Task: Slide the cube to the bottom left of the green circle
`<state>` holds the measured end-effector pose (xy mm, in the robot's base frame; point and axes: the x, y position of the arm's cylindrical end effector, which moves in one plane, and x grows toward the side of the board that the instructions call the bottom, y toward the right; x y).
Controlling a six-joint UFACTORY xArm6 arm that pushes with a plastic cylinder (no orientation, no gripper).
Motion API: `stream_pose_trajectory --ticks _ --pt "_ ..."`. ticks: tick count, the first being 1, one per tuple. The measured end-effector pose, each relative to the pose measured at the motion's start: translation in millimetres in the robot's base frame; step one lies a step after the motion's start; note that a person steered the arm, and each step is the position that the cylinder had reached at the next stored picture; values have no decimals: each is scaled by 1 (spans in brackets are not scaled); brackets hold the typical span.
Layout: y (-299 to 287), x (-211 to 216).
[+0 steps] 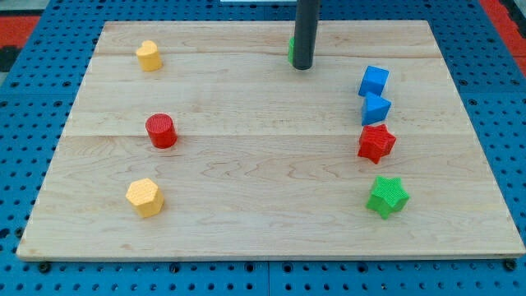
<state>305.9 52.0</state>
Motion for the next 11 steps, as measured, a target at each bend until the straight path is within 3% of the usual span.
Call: stream_pose_trajectory --ticks 1,2,6,7,9,10,11 --pt "-37 -15" --pt "-26 -37" --pt "208 6" --pt "216 65" --pt "105 37" --pt "123 36" --pt "168 6"
